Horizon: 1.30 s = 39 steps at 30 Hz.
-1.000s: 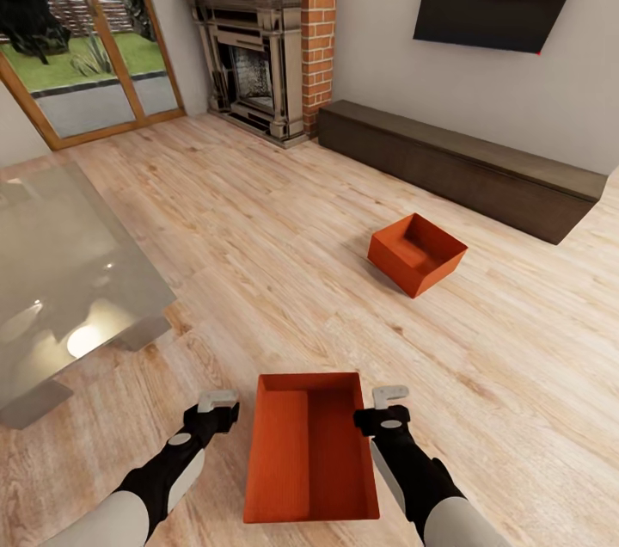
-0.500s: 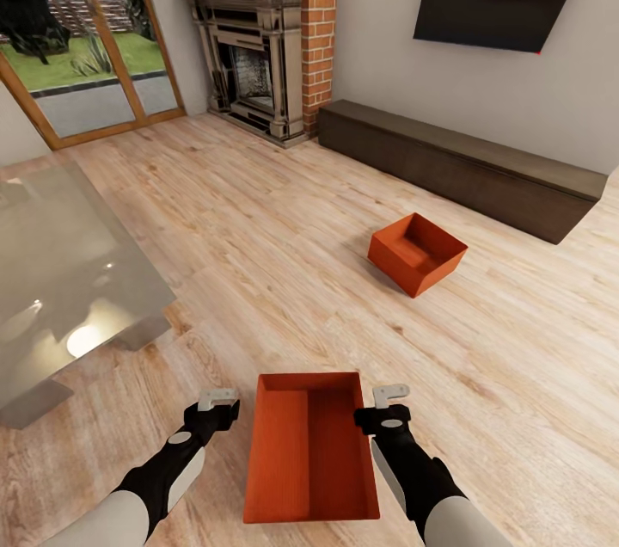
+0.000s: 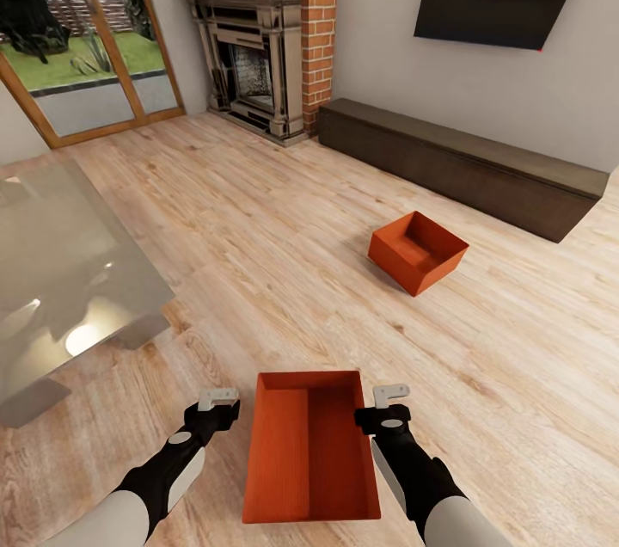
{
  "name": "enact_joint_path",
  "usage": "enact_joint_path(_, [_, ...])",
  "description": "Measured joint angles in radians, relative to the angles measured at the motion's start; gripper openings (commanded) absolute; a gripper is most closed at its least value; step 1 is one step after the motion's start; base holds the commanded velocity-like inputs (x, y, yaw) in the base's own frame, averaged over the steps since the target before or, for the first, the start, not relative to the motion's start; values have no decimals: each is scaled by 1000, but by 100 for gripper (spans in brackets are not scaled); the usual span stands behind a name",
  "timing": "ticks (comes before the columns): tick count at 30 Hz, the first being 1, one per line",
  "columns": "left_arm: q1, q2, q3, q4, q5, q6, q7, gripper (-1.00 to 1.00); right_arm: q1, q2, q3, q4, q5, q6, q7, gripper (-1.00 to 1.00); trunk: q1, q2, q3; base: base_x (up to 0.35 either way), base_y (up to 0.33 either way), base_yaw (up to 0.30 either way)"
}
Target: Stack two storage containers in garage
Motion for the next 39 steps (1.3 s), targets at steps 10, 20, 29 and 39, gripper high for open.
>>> enact_joint_path(10, [0,0,1,0,1,-1,1,100,0,0,0,0,0,0,0,100,0,0,0,0,0,0])
enact_joint_path(20, [0,0,4,0,2,-2,1,100,0,-1,-1,0,-1,1,1,100,0,0,0,0,0,0])
enact_joint_path(29, [0,-1,4,0,2,-2,0,100,0,-2,-1,0,-1,0,1,100,31,-56,-25,0,0,0])
enact_joint_path(39, [0,-1,5,0,2,0,0,100,0,-2,-2,0,-1,0,0,100,69,-126,-56,0,0,0])
